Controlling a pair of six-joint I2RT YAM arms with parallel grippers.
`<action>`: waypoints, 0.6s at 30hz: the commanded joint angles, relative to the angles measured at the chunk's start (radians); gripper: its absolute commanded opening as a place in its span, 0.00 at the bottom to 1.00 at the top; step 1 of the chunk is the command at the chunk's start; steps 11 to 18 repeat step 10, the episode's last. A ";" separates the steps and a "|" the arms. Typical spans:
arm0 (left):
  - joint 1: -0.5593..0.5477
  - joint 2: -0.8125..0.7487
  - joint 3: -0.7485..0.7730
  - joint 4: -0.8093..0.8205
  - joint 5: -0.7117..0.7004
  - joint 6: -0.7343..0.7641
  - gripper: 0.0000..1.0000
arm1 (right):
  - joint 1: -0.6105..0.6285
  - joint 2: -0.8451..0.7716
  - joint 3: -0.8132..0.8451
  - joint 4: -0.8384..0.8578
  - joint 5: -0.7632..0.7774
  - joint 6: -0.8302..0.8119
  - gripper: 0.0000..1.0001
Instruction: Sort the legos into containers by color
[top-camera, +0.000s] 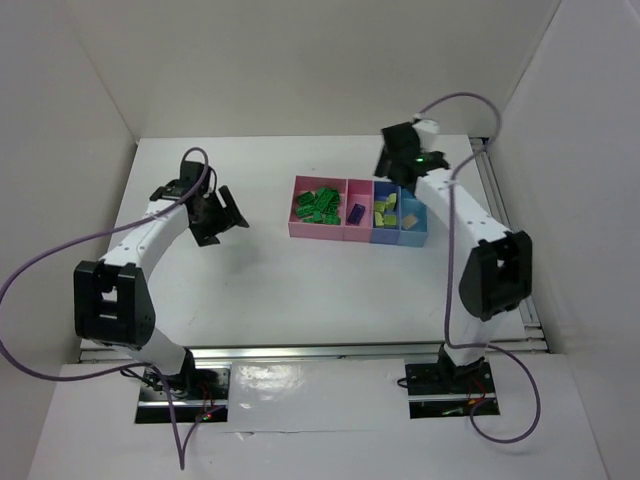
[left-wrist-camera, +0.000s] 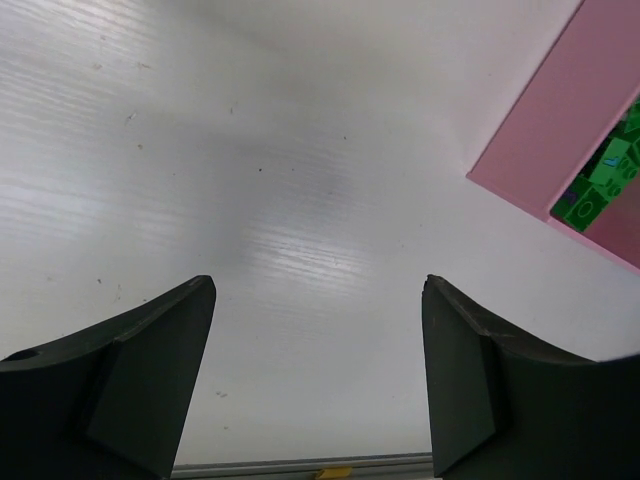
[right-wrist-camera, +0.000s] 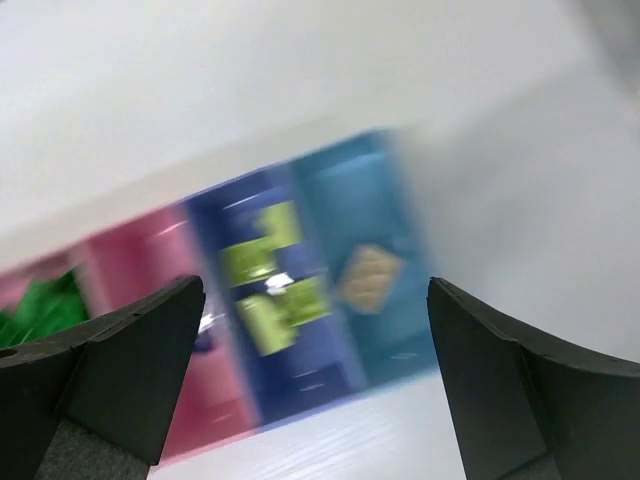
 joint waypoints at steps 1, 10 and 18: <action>0.000 -0.066 0.010 0.018 -0.041 0.028 0.87 | -0.099 -0.158 -0.070 -0.198 0.141 0.177 1.00; 0.000 -0.136 -0.082 0.107 -0.064 0.047 0.87 | -0.226 -0.444 -0.385 -0.100 0.119 0.065 1.00; 0.000 -0.136 -0.082 0.107 -0.064 0.047 0.87 | -0.226 -0.444 -0.385 -0.100 0.119 0.065 1.00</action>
